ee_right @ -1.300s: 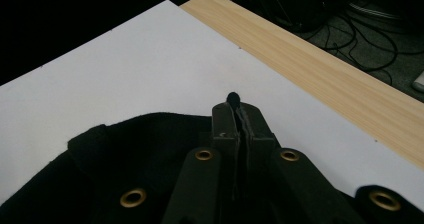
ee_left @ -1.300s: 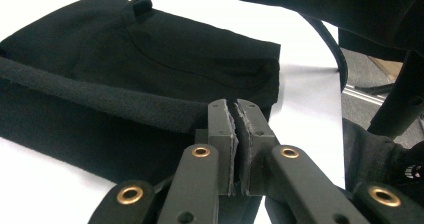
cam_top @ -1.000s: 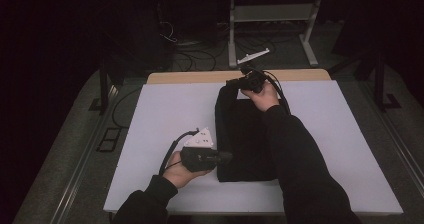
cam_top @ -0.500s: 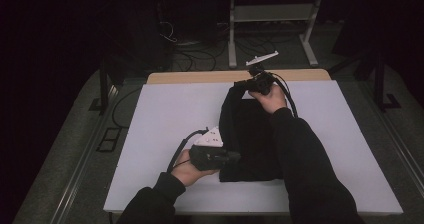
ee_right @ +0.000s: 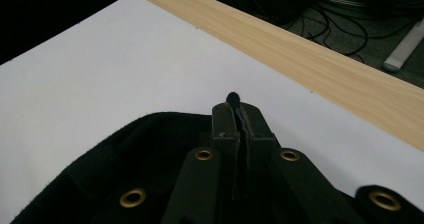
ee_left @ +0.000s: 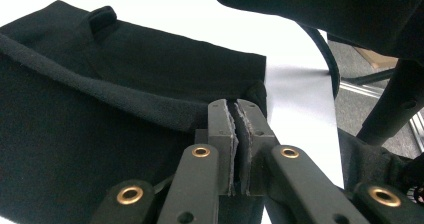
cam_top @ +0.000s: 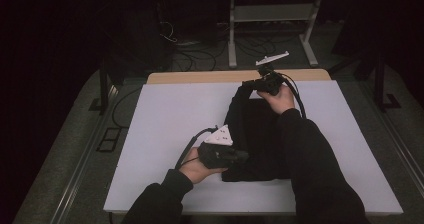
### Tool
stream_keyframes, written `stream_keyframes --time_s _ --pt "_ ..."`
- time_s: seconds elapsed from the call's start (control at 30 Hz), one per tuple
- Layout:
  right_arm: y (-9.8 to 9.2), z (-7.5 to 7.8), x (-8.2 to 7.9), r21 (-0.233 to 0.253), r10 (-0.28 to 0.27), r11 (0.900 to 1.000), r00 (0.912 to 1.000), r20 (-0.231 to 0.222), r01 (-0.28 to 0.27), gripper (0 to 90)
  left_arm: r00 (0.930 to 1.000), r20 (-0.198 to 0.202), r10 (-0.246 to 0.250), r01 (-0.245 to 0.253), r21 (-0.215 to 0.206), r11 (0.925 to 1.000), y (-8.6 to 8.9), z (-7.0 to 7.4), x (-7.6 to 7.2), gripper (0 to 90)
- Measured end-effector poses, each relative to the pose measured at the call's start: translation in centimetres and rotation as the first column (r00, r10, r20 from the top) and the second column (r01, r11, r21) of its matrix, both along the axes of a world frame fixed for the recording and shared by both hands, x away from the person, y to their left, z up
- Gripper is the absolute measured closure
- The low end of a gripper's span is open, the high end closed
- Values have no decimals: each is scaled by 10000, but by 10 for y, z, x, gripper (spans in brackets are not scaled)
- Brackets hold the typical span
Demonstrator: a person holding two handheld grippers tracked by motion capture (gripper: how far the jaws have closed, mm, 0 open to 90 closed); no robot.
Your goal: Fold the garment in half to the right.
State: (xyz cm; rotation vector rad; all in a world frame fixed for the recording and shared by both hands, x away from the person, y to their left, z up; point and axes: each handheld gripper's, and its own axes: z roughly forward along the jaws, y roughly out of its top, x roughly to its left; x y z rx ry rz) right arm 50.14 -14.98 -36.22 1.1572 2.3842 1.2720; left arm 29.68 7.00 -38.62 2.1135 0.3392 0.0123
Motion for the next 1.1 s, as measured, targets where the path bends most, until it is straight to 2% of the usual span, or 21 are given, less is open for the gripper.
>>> stream_keyframes --time_s 0.57,1.1 --pt "-24 7 -1 -47 -255 9997 9996 79 256 856 9988 116 -482 481 90 9988 -27 7 7 843" --pt "-50 0 3 -44 -478 9988 9988 -52 477 855 9978 -44 -658 656 -233 9976 -57 5 14 843"
